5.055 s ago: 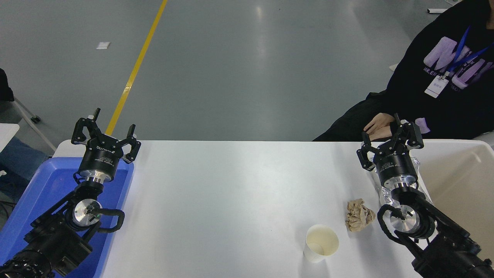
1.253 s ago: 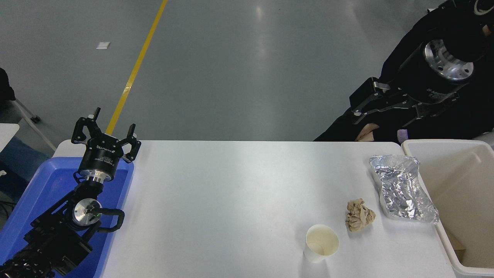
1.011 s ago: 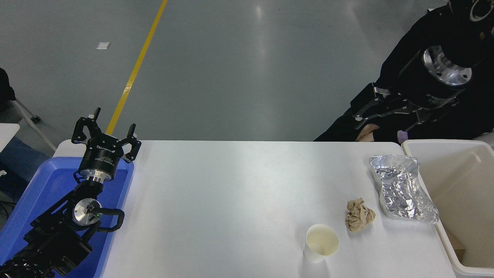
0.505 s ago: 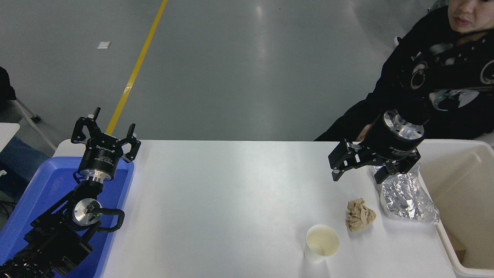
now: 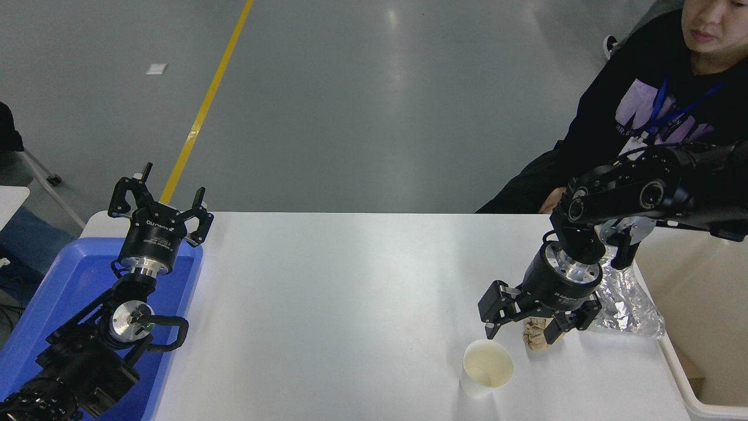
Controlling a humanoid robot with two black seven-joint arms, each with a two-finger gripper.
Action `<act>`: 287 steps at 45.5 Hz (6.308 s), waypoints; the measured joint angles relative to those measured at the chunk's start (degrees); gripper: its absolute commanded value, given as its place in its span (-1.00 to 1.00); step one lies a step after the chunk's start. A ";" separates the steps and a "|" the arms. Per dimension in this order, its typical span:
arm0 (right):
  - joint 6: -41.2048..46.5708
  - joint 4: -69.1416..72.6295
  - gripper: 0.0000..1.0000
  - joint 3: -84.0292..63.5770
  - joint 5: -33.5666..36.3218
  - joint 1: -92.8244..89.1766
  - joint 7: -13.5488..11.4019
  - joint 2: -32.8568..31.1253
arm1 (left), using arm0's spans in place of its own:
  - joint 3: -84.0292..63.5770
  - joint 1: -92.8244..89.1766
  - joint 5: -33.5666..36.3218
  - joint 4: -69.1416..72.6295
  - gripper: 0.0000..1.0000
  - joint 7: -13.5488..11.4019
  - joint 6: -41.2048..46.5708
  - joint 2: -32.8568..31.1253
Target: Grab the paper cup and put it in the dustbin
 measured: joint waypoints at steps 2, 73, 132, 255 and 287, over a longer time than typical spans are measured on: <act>-1.39 -0.02 0.96 0.00 0.00 -0.81 -0.01 0.40 | 0.00 0.00 -0.01 0.00 0.96 0.00 0.00 0.00; -11.02 0.02 -0.84 0.16 -0.07 -8.47 0.06 4.37 | 0.00 -0.03 0.00 -0.02 0.96 0.00 0.00 -0.09; -9.90 0.78 -1.00 -0.46 7.73 -6.60 -0.03 3.38 | 0.00 -0.03 0.00 -0.03 0.96 0.00 0.00 -0.09; -25.37 -28.61 -1.00 -6.39 5.24 -17.42 0.42 -33.54 | -0.11 0.14 -0.04 0.01 0.96 -0.10 0.06 0.00; -38.25 -63.00 -1.00 14.34 6.30 -54.26 0.40 -16.34 | -0.15 0.08 -0.01 0.01 0.96 -0.09 0.05 0.00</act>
